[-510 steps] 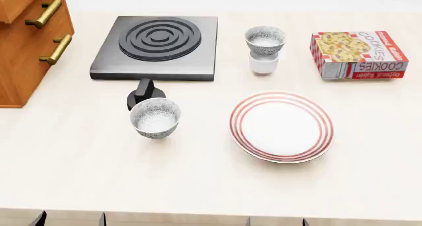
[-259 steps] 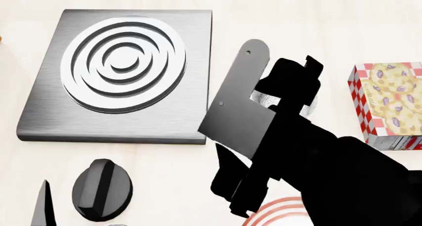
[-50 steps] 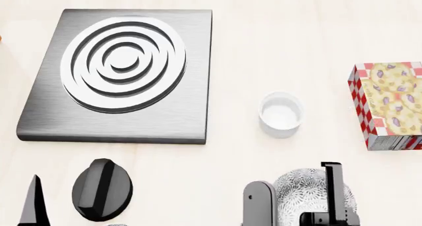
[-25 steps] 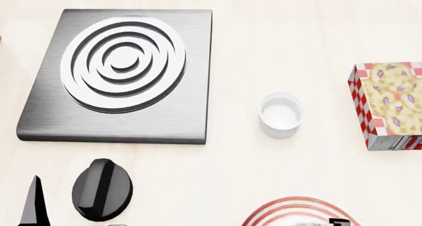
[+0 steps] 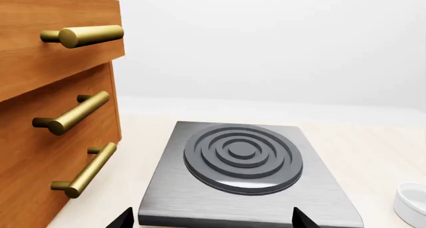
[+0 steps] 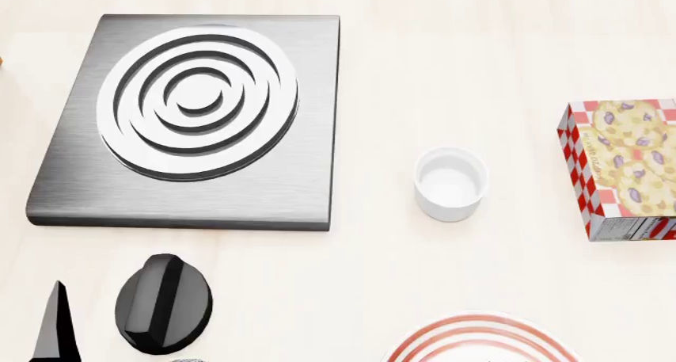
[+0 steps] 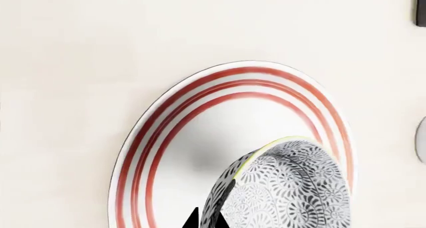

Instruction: Pick the akita bowl on the ramekin and place it on the plate.

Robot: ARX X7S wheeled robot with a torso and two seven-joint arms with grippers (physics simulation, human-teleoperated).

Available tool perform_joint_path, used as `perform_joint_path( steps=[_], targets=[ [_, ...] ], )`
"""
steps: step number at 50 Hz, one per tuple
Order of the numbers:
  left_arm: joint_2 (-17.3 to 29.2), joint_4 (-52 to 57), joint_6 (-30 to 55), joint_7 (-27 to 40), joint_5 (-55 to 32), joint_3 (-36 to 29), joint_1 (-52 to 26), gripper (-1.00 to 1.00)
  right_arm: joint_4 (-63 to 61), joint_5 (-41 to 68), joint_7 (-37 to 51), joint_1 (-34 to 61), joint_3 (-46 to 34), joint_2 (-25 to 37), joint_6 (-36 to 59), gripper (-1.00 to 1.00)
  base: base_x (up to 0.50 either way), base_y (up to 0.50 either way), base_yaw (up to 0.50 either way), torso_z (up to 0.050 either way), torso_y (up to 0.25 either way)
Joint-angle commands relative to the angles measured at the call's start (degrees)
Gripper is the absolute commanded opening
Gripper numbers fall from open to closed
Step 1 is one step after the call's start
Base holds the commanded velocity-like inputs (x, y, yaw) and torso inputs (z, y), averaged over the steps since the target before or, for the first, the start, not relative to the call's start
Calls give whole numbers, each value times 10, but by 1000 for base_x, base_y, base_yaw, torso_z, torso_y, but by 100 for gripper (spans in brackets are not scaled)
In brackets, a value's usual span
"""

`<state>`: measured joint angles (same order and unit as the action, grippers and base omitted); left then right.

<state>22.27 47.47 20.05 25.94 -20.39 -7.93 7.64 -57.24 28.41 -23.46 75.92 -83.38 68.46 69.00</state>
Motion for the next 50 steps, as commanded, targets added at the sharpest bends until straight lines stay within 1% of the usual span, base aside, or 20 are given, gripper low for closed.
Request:
perform_joint_path(
  steps=[1,25,40,41,43,44,50],
  targets=[
    [2,0,0,3,-1,-3,-1,100,15,-18,25,-4,-9,-5,-17,-100,0,0,0,0,0],
    [5,-3,-4,5,-2,-7,-2,100,69,-22,40,-13,-7,-4,-40,-100,0,0,0,0,0],
    [7,-3,-7,8,1,-12,0,100,81,-16,60,-26,1,-11,-57,-100,0,0,0,0,0],
    [8,-3,-7,9,0,-12,0,100,79,-14,52,-18,4,-9,-54,-100,0,0,0,0,0],
    [8,-3,-7,9,0,-11,0,100,85,-17,65,-32,-1,-13,-62,-100,0,0,0,0,0],
    [8,-3,-7,9,-1,-11,-1,100,84,-14,56,-23,3,-12,-59,-100,0,0,0,0,0],
    [9,-4,-8,10,0,-13,-2,100,96,-16,72,-42,-2,-21,-71,-100,0,0,0,0,0]
  ],
)
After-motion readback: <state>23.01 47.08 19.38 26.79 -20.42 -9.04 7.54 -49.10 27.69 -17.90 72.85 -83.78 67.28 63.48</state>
